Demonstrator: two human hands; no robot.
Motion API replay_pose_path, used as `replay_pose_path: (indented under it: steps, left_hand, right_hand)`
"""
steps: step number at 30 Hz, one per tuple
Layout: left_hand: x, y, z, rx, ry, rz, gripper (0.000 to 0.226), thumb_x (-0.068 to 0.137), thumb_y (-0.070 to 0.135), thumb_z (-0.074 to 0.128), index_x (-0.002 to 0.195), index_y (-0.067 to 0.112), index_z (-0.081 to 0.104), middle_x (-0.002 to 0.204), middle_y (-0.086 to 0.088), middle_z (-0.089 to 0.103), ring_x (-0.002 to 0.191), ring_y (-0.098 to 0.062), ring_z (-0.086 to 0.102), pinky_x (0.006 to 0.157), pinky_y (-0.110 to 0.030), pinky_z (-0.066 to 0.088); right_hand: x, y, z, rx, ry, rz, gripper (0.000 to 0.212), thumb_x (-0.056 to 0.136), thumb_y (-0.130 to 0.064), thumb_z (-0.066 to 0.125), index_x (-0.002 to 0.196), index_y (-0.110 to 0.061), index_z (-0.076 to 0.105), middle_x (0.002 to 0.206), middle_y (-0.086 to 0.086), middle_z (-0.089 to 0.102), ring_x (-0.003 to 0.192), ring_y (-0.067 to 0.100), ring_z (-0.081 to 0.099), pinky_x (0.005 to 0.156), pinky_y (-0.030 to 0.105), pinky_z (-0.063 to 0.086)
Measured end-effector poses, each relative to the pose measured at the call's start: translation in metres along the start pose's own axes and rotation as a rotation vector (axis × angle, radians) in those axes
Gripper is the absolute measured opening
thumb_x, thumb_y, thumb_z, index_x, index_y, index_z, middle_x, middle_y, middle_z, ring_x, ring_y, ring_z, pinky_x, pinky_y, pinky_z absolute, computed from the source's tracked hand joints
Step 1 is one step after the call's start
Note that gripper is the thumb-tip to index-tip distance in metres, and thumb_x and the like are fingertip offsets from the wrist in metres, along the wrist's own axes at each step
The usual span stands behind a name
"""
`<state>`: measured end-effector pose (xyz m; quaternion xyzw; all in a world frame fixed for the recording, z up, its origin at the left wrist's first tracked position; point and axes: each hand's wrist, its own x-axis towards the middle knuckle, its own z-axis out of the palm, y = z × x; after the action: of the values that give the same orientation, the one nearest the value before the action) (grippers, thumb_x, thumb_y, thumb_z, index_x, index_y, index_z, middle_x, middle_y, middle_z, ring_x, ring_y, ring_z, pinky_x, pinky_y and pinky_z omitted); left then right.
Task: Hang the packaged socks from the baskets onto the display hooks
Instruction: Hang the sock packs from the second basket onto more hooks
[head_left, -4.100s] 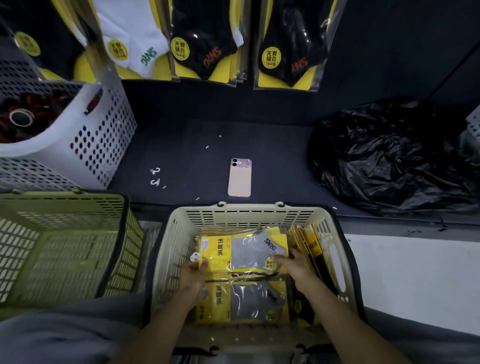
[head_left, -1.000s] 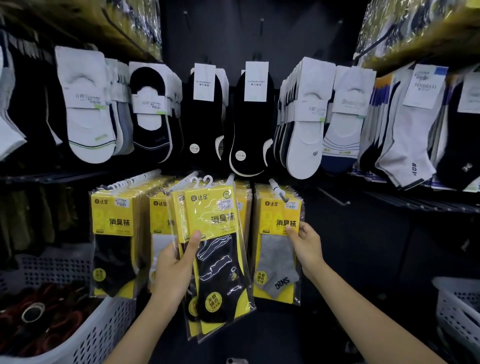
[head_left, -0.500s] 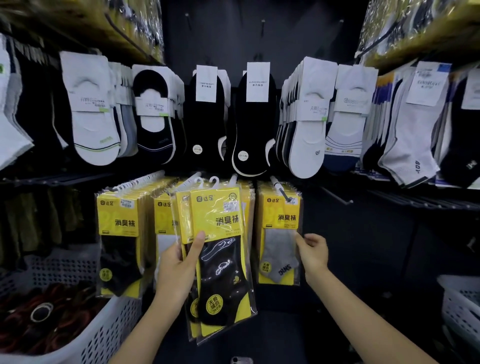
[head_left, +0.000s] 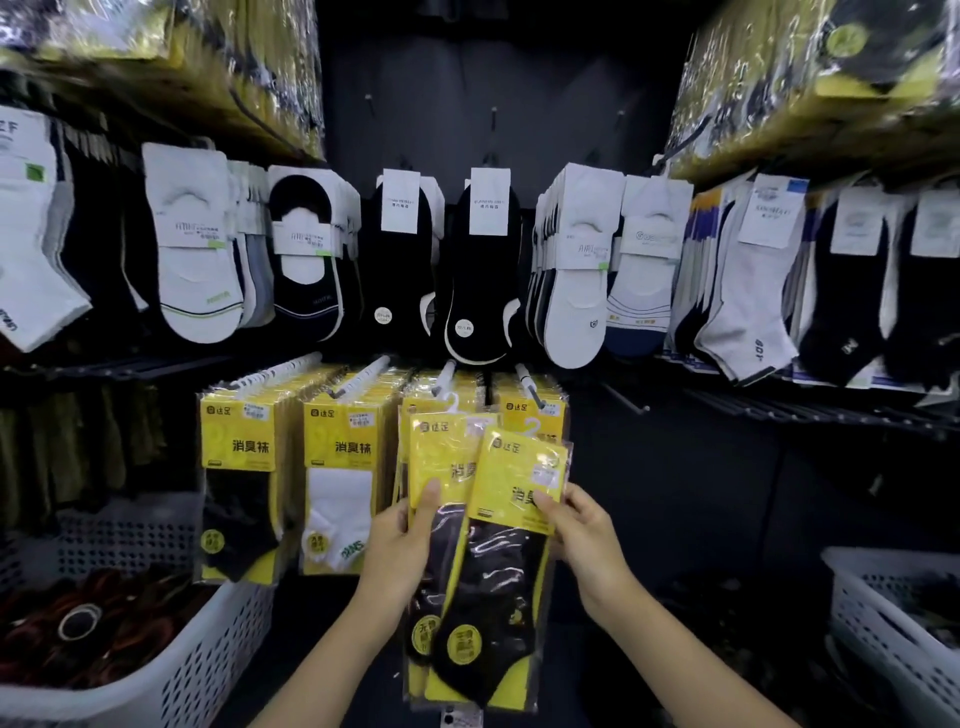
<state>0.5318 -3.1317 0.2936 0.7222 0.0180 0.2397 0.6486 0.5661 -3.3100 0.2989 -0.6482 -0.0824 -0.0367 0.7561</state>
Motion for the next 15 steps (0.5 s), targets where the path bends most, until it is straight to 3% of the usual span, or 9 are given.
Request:
replay_pose_path:
  steps: [4,8,13,15]
  left_hand:
    - [0.008,0.004,-0.013,0.103,0.092,0.015,0.047,0.091,0.047,0.045,0.058,0.019,0.025,0.037,0.010,0.021,0.043,-0.007,0.025,0.040,-0.016,0.026]
    - [0.015,0.006,-0.025,0.155,0.117,0.072,0.048,0.093,0.044,0.044,0.058,0.019,0.024,0.037,0.008,0.023,0.042,-0.006,0.023,0.046,-0.020,0.024]
    - [0.019,0.007,-0.033,0.113,0.130,0.061,0.048,0.094,0.044,0.044,0.058,0.019,0.024,0.039,0.007,0.022,0.040,-0.005,0.023,0.049,-0.024,0.025]
    - [0.020,0.007,-0.034,0.104,0.138,0.061,0.048,0.093,0.044,0.045,0.058,0.019,0.025,0.040,0.007,0.022,0.041,-0.005,0.023,0.050,-0.025,0.027]
  right_hand:
    - [0.010,0.004,-0.026,-0.026,0.152,0.008,0.013,0.095,-0.012,0.055,0.101,-0.012,0.065,0.103,0.008,0.073,0.098,0.025,0.068,0.095,0.044,0.051]
    - [0.033,-0.007,-0.039,-0.073,0.245,-0.066,0.012,0.095,-0.011,0.054,0.095,-0.018,0.064,0.103,0.004,0.071,0.097,0.019,0.067,0.090,0.035,0.052]
    - [0.063,-0.016,-0.027,-0.175,0.162,-0.116,0.014,0.096,-0.008,0.052,0.095,-0.018,0.061,0.096,-0.003,0.069,0.087,0.007,0.066,0.070,0.017,0.050]
    - [0.072,-0.013,-0.023,-0.207,0.135,-0.110,0.016,0.096,-0.007,0.051,0.094,-0.020,0.060,0.094,-0.005,0.069,0.084,0.004,0.065,0.068,0.016,0.050]
